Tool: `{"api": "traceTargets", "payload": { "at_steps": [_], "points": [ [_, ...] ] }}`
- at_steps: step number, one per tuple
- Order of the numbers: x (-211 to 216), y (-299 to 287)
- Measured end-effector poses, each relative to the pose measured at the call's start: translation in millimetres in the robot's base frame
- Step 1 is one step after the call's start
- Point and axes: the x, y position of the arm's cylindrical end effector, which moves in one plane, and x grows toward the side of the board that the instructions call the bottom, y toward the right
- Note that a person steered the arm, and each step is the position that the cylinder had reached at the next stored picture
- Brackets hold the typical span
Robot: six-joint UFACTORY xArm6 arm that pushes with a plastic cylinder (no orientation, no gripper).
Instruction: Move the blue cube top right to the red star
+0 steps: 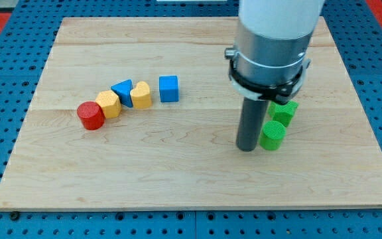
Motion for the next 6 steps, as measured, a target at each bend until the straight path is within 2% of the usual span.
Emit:
{"api": "traceTargets", "payload": {
  "at_steps": [1, 2, 3, 4, 5, 6],
  "points": [
    [-5.7, 31.3],
    [5.9, 8.1],
    [13.4, -61.8],
    [-13.0, -100.4],
    [-64.1, -157.0],
    [-115.0, -179.3]
  ]
}}
